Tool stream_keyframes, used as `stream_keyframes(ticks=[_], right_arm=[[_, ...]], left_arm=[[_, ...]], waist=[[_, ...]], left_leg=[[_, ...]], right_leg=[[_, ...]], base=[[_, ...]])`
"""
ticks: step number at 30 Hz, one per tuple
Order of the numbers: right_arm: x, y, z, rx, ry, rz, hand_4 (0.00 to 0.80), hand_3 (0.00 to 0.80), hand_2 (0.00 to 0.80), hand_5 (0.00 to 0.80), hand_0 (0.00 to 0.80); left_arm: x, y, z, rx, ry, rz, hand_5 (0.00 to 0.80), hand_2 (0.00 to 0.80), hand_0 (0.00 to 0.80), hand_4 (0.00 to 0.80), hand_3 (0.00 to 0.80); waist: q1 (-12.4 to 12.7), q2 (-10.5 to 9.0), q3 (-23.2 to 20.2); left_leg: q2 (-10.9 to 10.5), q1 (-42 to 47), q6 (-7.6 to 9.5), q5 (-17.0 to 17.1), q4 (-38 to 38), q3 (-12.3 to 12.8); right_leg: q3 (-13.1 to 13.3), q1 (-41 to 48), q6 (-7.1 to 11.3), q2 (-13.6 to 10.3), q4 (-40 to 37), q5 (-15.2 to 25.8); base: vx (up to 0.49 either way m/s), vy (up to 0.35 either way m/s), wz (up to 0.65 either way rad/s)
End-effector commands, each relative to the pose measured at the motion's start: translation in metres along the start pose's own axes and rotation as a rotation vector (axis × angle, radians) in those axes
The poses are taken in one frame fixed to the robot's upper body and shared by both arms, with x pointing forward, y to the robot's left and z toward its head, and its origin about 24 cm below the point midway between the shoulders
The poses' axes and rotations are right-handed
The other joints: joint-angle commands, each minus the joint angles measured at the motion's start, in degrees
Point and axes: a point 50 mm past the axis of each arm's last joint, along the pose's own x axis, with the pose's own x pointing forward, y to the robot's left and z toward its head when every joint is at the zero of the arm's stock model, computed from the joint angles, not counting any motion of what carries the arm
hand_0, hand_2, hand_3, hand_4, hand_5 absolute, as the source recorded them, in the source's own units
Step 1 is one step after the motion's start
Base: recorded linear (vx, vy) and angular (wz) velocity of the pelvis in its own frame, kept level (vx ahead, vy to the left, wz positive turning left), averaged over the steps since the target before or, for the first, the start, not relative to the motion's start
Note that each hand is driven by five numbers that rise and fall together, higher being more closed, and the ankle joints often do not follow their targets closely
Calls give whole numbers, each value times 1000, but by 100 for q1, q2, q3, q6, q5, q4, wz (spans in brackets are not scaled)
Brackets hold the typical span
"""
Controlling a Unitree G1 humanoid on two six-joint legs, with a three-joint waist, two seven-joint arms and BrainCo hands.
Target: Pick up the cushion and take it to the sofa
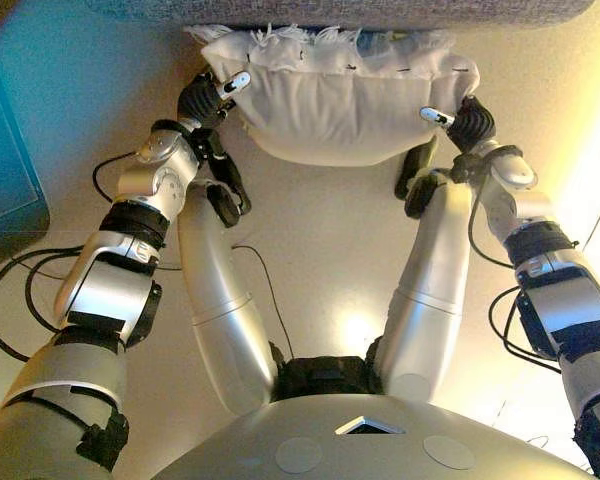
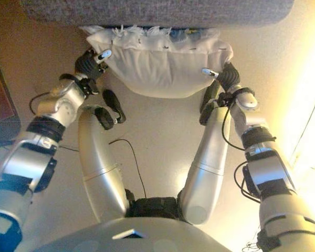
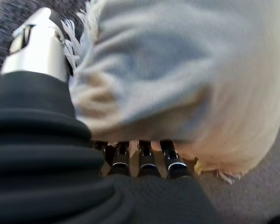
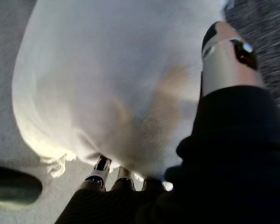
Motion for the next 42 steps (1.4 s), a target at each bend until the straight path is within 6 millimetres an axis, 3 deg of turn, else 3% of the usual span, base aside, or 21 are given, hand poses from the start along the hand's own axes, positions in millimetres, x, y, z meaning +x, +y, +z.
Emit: stream_keyframes(ticks=[1, 7, 8, 9, 10, 16, 23, 29, 35, 38, 39, 42], right_arm=[[3, 10, -3, -46, 42, 28, 0, 0, 0, 0, 0], [8, 6, 17, -110, 12, 5, 0, 0, 0, 0, 0], [9, 6, 19, -120, 8, -2, 511, 511, 511, 511, 511], [10, 5, 23, -133, 7, -8, 800, 800, 800, 800, 800], [11, 5, 26, -148, 3, -11, 800, 800, 800, 800, 800], [16, 18, 32, -112, -24, -4, 800, 800, 800, 800, 800], [13, 30, 18, -50, -15, 38, 800, 800, 800, 800, 800], [7, 39, 10, -5, -79, 54, 800, 800, 800, 800, 800], [-3, 53, 0, 36, -133, 81, 800, 800, 800, 800, 800], [-9, 60, -12, 56, -110, 93, 800, 800, 800, 800, 800], [-11, 62, -14, 75, -114, 94, 800, 800, 800, 800, 800], [-20, 67, -16, 151, -168, 75, 800, 800, 800, 800, 800]], left_arm=[[5, -8, -2, 15, 45, -52, 0, 0, 0, 0, 0], [10, -14, 6, 64, 71, -114, 0, 0, 0, 0, 0], [10, -17, 8, 69, 64, -139, 50, 50, 50, 50, 50], [11, -19, 11, 85, 61, -165, 483, 483, 483, 483, 483], [12, -23, 14, 103, 54, -190, 800, 800, 800, 800, 800], [17, -47, 17, 169, 28, -266, 800, 800, 800, 800, 800], [16, -49, 7, 191, 28, -226, 800, 800, 800, 800, 800], [10, -49, 3, 131, -56, -215, 800, 800, 800, 800, 800], [0, -53, 1, 85, -172, -228, 800, 800, 800, 800, 800], [-5, -52, -5, 90, -171, -235, 800, 800, 800, 800, 800], [-7, -51, -4, 78, -182, -228, 800, 800, 800, 800, 800], [-14, -49, 0, 16, -251, -193, 800, 800, 800, 800, 800]], waist=[[-27, 117, -68], [-82, 122, -68], [-87, 123, -68], [-81, 120, -68], [-85, 113, -68], [-46, 72, -68], [-34, 27, -68], [-5, 32, -68], [88, -34, -137], [170, -98, -330], [169, -148, -388], [218, -214, -585]], left_leg=[[70, -127, 33, 285, -361, -62], [85, -323, 52, 189, -97, -46], [96, -348, 58, 183, -71, -46], [97, -368, 60, 166, -57, -48], [107, -383, 71, 158, -43, -53], [95, -239, 55, 139, -176, -59], [113, 67, -20, 254, -366, -118], [176, 855, -148, 435, -975, -14], [131, 2292, -278, 708, -2286, 235], [23, 2965, -284, 877, -2954, 321], [-62, 3169, -233, 1141, -3272, 418], [-200, 3747, -221, 1245, -3798, 593]], right_leg=[[163, -67, -113, -158, -111, 248], [245, -233, -115, -166, -34, 264], [256, -257, -120, -169, -24, 266], [258, -276, -119, -179, -19, 265], [261, -289, -121, -176, -19, 273], [191, -103, -78, -217, -212, 368], [205, 196, -35, -207, -415, 584], [25, 1018, 34, -232, -962, 815], [-441, 2462, 195, -473, -2326, 1123], [-703, 3132, 226, -607, -3037, 1307], [-845, 3360, 180, -689, -3395, 1575], [-1132, 3975, 207, -732, -3921, 1667]], base=[[-12, 34, -1], [0, 0, 0], [0, 0, 0], [0, 0, 0], [-35, -5, -1], [-12, -2, -1], [1, 19, -1], [-2, 31, -3], [33, 12, 3], [130, -22, 17], [122, -32, 22], [113, -28, 22]])
